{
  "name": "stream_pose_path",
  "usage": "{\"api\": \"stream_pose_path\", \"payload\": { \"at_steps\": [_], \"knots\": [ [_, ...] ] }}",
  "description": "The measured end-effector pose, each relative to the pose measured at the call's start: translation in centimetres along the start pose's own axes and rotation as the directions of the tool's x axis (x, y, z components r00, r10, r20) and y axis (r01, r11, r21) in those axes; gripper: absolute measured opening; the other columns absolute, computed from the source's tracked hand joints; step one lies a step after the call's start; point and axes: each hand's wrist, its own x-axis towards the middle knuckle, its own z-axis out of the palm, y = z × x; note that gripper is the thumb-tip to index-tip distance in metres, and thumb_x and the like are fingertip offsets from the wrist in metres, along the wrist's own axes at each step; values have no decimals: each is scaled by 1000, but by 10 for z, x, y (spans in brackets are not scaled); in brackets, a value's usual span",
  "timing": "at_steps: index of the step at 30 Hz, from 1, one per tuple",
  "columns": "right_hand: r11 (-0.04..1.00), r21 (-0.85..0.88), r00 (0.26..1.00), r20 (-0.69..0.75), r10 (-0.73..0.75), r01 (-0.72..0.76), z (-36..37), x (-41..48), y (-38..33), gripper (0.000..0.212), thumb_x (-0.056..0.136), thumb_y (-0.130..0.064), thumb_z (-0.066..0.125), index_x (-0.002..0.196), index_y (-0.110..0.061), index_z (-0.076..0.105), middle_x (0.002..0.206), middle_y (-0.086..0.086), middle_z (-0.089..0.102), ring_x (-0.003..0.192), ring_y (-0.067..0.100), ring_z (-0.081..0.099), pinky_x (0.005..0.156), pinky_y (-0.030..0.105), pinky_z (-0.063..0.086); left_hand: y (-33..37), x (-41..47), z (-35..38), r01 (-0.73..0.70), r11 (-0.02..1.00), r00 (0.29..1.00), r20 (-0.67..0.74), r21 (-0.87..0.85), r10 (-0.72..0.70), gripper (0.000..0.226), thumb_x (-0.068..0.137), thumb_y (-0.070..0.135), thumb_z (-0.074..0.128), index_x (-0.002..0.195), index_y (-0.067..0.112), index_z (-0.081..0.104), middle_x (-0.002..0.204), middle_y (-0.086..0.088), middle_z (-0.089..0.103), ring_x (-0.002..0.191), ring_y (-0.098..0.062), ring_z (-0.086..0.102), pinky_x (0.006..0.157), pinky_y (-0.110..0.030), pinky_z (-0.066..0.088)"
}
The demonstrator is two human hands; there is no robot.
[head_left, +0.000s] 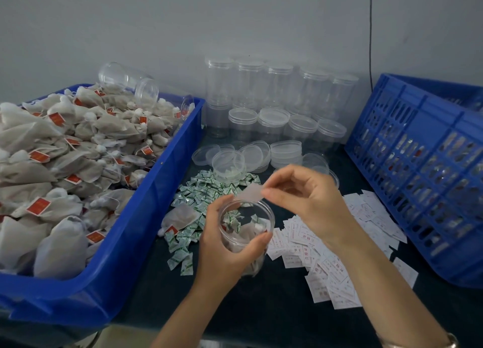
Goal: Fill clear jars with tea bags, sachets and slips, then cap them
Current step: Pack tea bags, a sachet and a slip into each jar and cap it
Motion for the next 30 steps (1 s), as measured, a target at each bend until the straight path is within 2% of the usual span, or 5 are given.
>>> {"api": "stream_pose_path", "payload": {
  "at_steps": [6,14,20,24,30],
  "knots": [
    [961,-277,990,137,36,4,6,-11,11,8,86,-17,77,83,-24,76,94,-7,63,81,13,56,73,18,46,1,0,0,3,1000,1000,8,4,-3,71,66,44,78,127,23,47,118,22,57,115,1,54,94,-6,37],
    [978,-208,996,79,44,-27,-9,-13,5,32,86,-55,58,82,-29,77,95,-7,68,85,19,61,76,26,49,3,0,-1,13,1000,1000,12,7,-13,73,64,47,78,126,26,47,117,25,57,115,2,53,95,-6,36],
    [889,-448,928,288,237,-88,1,-13,8,82,63,-94,50,128,-44,44,111,-31,52,96,-6,57,76,18,52,-6,-10,-13,193,976,973,148,-97,-178,111,56,43,89,141,51,19,119,52,39,108,31,40,76,4,40],
    [746,-666,911,325,255,28,11,-14,9,107,64,-93,54,149,-42,14,143,-18,37,126,9,48,103,39,46,-19,-24,-23,241,967,946,241,-84,-215,110,46,33,89,128,66,23,119,50,45,110,28,43,73,3,42],
    [716,-695,937,293,189,73,-9,-11,-6,102,76,-83,56,155,-31,17,146,-9,40,130,16,43,104,37,36,-8,-7,-2,150,989,965,217,-6,-145,87,42,20,87,113,50,46,101,47,57,92,27,53,68,4,42]
  ]
}}
